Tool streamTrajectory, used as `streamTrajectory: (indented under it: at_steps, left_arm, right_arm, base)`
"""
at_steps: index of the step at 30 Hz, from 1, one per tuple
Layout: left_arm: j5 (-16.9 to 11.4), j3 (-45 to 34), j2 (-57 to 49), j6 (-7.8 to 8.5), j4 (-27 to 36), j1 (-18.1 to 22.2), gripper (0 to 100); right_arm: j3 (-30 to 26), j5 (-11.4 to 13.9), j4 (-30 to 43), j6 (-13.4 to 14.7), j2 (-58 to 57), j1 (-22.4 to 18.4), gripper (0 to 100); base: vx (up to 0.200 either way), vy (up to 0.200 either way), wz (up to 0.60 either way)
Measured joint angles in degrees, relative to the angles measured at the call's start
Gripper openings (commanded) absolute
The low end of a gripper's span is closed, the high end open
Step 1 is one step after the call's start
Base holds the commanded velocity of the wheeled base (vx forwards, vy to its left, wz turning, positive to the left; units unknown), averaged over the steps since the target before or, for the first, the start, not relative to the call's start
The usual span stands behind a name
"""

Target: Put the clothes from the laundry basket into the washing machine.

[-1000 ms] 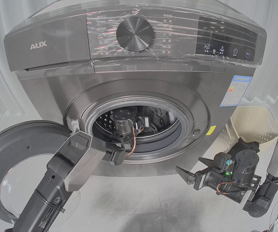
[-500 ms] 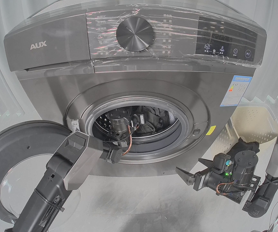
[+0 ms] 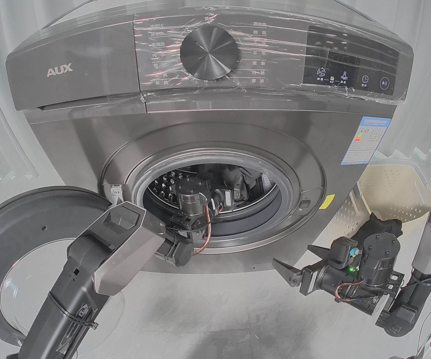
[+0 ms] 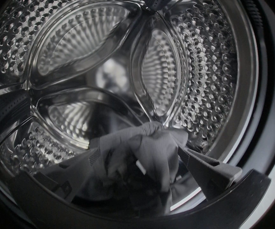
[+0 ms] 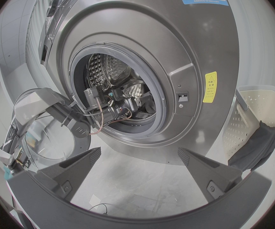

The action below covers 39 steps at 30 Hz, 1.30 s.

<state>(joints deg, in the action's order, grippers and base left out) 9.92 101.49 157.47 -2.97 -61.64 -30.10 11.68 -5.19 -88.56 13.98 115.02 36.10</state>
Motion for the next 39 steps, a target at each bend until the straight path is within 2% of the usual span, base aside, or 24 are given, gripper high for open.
streamTrajectory:
  at_steps: [5, 14, 17, 25, 34, 39]
  left_arm:
    - [0.11, -13.48, -4.95, 0.05, -3.67, -1.97, 100]
    - [0.15, -39.91, -16.15, -0.44, -11.80, -8.74, 100]
    - [0.45, -47.52, -19.87, -0.93, -14.43, -10.41, 100]
    - [1.89, -68.50, -34.67, -3.89, -20.37, -15.63, 100]
    - [3.21, -83.60, -50.91, -6.70, -23.56, -17.75, 100]
    - [3.38, -88.61, -58.47, -6.68, -23.95, -16.76, 100]
  right_arm:
    - [0.00, 0.02, 0.00, 0.00, -0.05, -0.07, 100]
    - [-0.28, -0.02, -0.01, 0.00, -0.30, -0.10, 100]
    - [-0.55, -0.02, -0.01, -0.05, -0.52, -0.10, 100]
    - [-2.58, -0.30, 0.05, -1.40, -2.97, 0.01, 100]
    - [-6.86, -1.95, 0.21, -2.71, -10.75, -0.11, 100]
    - [-8.98, -2.05, 0.22, -3.47, -13.92, -1.76, 100]
  base:
    - [0.000, 0.000, 0.00]
    - [0.000, 0.000, 0.00]
    - [0.000, 0.000, 0.00]
    - [0.000, 0.000, 0.00]
    - [0.000, 0.000, 0.00]
    - [0.000, 0.000, 0.00]
